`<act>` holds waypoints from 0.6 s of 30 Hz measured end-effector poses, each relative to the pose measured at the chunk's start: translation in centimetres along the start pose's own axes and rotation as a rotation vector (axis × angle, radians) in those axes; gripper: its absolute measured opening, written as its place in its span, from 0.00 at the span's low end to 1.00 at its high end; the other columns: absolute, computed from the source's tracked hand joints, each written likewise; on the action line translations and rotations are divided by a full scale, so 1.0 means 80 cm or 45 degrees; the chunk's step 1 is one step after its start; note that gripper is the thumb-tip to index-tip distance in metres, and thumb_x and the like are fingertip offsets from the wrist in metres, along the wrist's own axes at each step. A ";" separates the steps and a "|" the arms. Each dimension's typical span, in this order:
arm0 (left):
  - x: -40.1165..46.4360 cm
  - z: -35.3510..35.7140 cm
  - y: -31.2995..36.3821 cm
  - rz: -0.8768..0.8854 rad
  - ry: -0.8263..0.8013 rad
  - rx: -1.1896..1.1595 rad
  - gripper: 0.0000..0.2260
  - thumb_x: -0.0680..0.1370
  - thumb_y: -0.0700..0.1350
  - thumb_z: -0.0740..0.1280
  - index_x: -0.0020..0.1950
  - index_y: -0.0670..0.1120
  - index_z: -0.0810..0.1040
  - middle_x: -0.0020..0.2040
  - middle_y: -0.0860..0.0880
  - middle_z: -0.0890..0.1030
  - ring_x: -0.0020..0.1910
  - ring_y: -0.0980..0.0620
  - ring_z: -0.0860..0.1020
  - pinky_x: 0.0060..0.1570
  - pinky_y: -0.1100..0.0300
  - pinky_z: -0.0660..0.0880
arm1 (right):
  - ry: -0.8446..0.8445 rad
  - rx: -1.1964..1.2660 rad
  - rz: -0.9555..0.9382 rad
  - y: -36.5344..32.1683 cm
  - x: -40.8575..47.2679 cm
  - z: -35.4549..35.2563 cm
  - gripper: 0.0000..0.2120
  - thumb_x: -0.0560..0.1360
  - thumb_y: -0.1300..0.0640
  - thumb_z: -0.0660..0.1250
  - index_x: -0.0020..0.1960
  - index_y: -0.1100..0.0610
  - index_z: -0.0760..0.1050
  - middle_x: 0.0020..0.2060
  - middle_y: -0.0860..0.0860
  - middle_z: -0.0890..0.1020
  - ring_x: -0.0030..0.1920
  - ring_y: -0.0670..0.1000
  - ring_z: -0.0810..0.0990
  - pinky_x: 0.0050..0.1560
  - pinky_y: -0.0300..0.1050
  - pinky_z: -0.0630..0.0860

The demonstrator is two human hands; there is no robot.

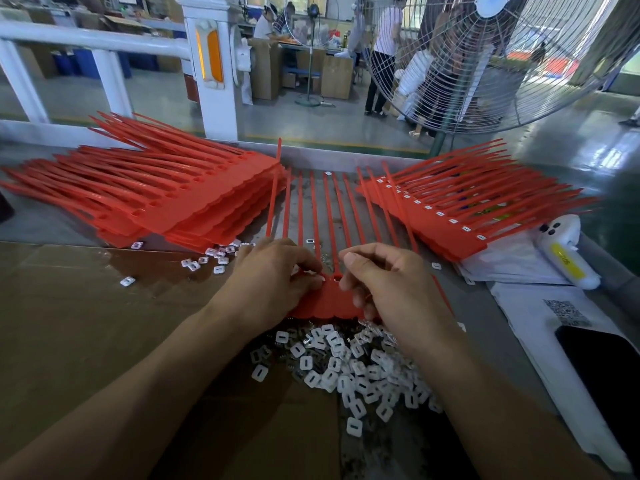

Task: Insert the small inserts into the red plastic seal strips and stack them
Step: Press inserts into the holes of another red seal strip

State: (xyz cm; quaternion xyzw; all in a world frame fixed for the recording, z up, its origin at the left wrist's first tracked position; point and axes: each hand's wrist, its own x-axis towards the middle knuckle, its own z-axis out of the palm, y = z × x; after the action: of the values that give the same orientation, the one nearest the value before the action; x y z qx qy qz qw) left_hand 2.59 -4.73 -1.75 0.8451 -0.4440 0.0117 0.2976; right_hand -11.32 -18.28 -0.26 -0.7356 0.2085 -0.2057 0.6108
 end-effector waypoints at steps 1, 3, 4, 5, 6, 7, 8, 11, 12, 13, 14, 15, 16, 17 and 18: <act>-0.002 -0.001 -0.001 0.027 -0.003 -0.001 0.08 0.78 0.54 0.71 0.57 0.59 0.82 0.56 0.59 0.80 0.61 0.54 0.74 0.68 0.44 0.68 | -0.002 -0.001 -0.005 -0.001 0.000 0.000 0.06 0.83 0.54 0.67 0.51 0.50 0.83 0.37 0.51 0.86 0.30 0.44 0.78 0.29 0.36 0.73; -0.005 -0.003 -0.004 0.094 -0.005 0.018 0.09 0.78 0.52 0.71 0.59 0.59 0.83 0.56 0.59 0.81 0.60 0.54 0.75 0.67 0.45 0.68 | 0.006 -0.009 -0.018 -0.001 0.000 -0.001 0.06 0.82 0.54 0.67 0.51 0.50 0.84 0.37 0.51 0.86 0.30 0.44 0.78 0.29 0.36 0.74; -0.006 -0.004 -0.006 0.130 -0.006 0.049 0.09 0.79 0.52 0.71 0.59 0.59 0.83 0.56 0.59 0.81 0.60 0.55 0.75 0.67 0.47 0.67 | 0.016 -0.015 -0.023 -0.001 0.000 -0.002 0.07 0.82 0.54 0.67 0.50 0.50 0.84 0.37 0.51 0.86 0.31 0.44 0.78 0.30 0.36 0.74; -0.008 -0.005 -0.006 0.162 -0.011 0.094 0.09 0.79 0.53 0.70 0.59 0.60 0.83 0.57 0.60 0.81 0.60 0.56 0.75 0.67 0.49 0.65 | 0.025 -0.019 -0.026 -0.001 0.000 -0.003 0.07 0.82 0.55 0.67 0.50 0.50 0.84 0.37 0.51 0.86 0.31 0.44 0.78 0.30 0.36 0.74; -0.008 -0.005 -0.007 0.191 -0.022 0.140 0.09 0.80 0.54 0.68 0.59 0.61 0.82 0.58 0.61 0.80 0.61 0.57 0.74 0.66 0.52 0.64 | 0.030 -0.023 -0.028 -0.001 0.000 -0.003 0.06 0.82 0.55 0.67 0.50 0.50 0.84 0.37 0.51 0.86 0.31 0.44 0.79 0.30 0.36 0.74; -0.008 -0.006 -0.007 0.216 -0.041 0.182 0.10 0.80 0.55 0.67 0.60 0.61 0.82 0.59 0.62 0.80 0.62 0.58 0.74 0.66 0.53 0.63 | 0.030 -0.027 -0.030 -0.002 -0.001 -0.004 0.06 0.82 0.55 0.67 0.50 0.50 0.84 0.37 0.50 0.86 0.31 0.44 0.79 0.30 0.36 0.74; -0.008 -0.007 -0.007 0.235 -0.064 0.214 0.11 0.81 0.55 0.65 0.62 0.61 0.82 0.61 0.62 0.79 0.63 0.59 0.73 0.67 0.53 0.62 | 0.027 -0.033 -0.031 -0.002 -0.001 -0.004 0.06 0.82 0.54 0.67 0.50 0.50 0.83 0.37 0.50 0.86 0.31 0.44 0.79 0.30 0.36 0.74; -0.008 -0.010 -0.004 0.256 -0.120 0.280 0.14 0.81 0.57 0.62 0.65 0.62 0.80 0.63 0.62 0.77 0.65 0.59 0.71 0.68 0.53 0.61 | 0.014 -0.056 -0.037 -0.003 -0.002 -0.004 0.07 0.82 0.54 0.67 0.50 0.49 0.83 0.37 0.49 0.86 0.31 0.43 0.79 0.30 0.34 0.74; -0.008 -0.010 -0.002 0.259 -0.131 0.301 0.14 0.81 0.57 0.62 0.66 0.62 0.79 0.64 0.62 0.77 0.66 0.59 0.70 0.69 0.54 0.60 | 0.013 -0.066 -0.044 -0.003 -0.002 -0.004 0.07 0.82 0.53 0.67 0.50 0.49 0.83 0.37 0.49 0.86 0.31 0.43 0.79 0.31 0.34 0.74; -0.009 -0.010 -0.001 0.262 -0.139 0.323 0.14 0.82 0.57 0.61 0.66 0.62 0.78 0.64 0.62 0.76 0.66 0.59 0.69 0.68 0.54 0.60 | 0.012 -0.077 -0.052 -0.003 -0.002 -0.004 0.07 0.82 0.53 0.67 0.50 0.49 0.83 0.37 0.49 0.86 0.31 0.43 0.79 0.31 0.34 0.74; -0.008 -0.009 0.000 0.265 -0.144 0.341 0.14 0.82 0.57 0.61 0.67 0.62 0.78 0.65 0.62 0.75 0.66 0.59 0.69 0.68 0.55 0.59 | 0.012 -0.089 -0.062 -0.003 -0.002 -0.004 0.07 0.82 0.53 0.67 0.50 0.48 0.83 0.37 0.49 0.86 0.31 0.43 0.79 0.31 0.34 0.74; -0.008 -0.009 0.001 0.265 -0.148 0.353 0.14 0.82 0.56 0.61 0.67 0.62 0.77 0.65 0.62 0.75 0.67 0.58 0.68 0.69 0.55 0.59 | 0.010 -0.103 -0.076 -0.004 -0.002 -0.003 0.07 0.82 0.53 0.67 0.50 0.48 0.83 0.37 0.49 0.86 0.31 0.43 0.79 0.31 0.34 0.74; -0.007 -0.009 0.002 0.265 -0.151 0.356 0.14 0.82 0.56 0.62 0.67 0.62 0.77 0.65 0.62 0.75 0.67 0.58 0.68 0.69 0.54 0.59 | 0.007 -0.126 -0.094 -0.005 -0.003 -0.002 0.07 0.82 0.53 0.67 0.50 0.48 0.83 0.37 0.48 0.86 0.31 0.42 0.79 0.31 0.34 0.73; -0.006 -0.010 0.002 0.267 -0.155 0.351 0.14 0.82 0.55 0.62 0.67 0.62 0.77 0.65 0.62 0.75 0.67 0.58 0.68 0.70 0.54 0.59 | -0.001 -0.160 -0.118 -0.005 -0.003 -0.002 0.07 0.82 0.52 0.67 0.50 0.47 0.83 0.37 0.48 0.86 0.31 0.42 0.79 0.32 0.34 0.73; -0.005 -0.011 0.002 0.273 -0.162 0.346 0.14 0.82 0.55 0.62 0.67 0.62 0.77 0.64 0.62 0.75 0.67 0.58 0.68 0.70 0.53 0.59 | -0.018 -0.208 -0.146 -0.005 -0.004 -0.001 0.06 0.82 0.52 0.67 0.51 0.47 0.83 0.37 0.47 0.86 0.32 0.41 0.80 0.33 0.33 0.73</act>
State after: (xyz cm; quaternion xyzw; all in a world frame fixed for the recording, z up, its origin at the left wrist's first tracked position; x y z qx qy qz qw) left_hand 2.46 -4.03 -1.07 0.8244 -0.5437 0.0498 0.1492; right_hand -11.60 -18.14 0.10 -0.7951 0.1778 -0.2175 0.5376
